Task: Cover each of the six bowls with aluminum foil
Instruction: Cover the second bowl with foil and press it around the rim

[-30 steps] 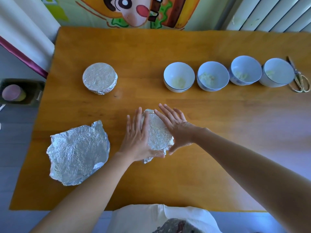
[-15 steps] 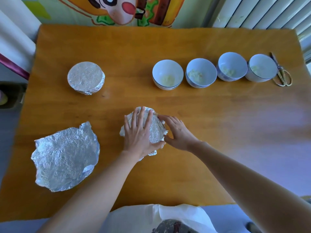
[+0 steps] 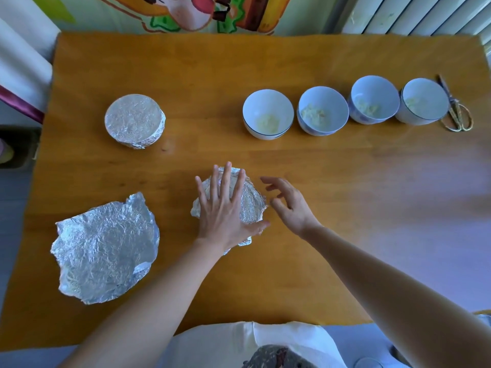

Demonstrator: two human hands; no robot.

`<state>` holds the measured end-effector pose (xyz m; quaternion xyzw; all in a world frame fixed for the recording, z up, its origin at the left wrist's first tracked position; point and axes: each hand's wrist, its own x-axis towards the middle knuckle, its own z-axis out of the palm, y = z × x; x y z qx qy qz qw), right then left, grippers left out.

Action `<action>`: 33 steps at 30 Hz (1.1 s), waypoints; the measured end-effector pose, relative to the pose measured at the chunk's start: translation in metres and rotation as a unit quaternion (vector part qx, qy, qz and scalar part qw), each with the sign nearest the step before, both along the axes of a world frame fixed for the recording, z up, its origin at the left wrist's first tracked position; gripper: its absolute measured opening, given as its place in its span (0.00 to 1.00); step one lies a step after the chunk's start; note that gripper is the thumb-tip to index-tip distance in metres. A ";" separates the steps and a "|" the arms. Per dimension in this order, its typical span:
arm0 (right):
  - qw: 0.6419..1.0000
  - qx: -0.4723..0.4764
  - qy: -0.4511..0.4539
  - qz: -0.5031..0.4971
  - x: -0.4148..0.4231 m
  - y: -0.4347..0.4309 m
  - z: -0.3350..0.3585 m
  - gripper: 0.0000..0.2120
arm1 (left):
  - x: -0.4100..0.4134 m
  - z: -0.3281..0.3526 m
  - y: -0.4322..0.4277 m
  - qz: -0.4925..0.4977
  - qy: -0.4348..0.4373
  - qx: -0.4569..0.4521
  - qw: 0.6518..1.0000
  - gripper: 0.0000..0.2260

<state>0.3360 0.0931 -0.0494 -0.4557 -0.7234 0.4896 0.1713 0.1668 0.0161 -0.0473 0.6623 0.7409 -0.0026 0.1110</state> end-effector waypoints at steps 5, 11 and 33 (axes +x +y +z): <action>0.954 -0.265 -0.042 -0.134 -0.015 0.001 0.009 0.19 | 0.007 -0.006 0.002 -0.009 0.021 -0.017 1.000 0.49; 0.905 -0.353 0.064 -0.229 -0.028 -0.012 -0.002 0.14 | 0.007 -0.008 0.001 -0.002 0.016 -0.007 1.000 0.48; 0.996 0.071 -0.052 -0.015 -0.006 0.004 -0.016 0.05 | -0.007 -0.006 -0.006 -0.107 0.040 0.001 0.993 0.35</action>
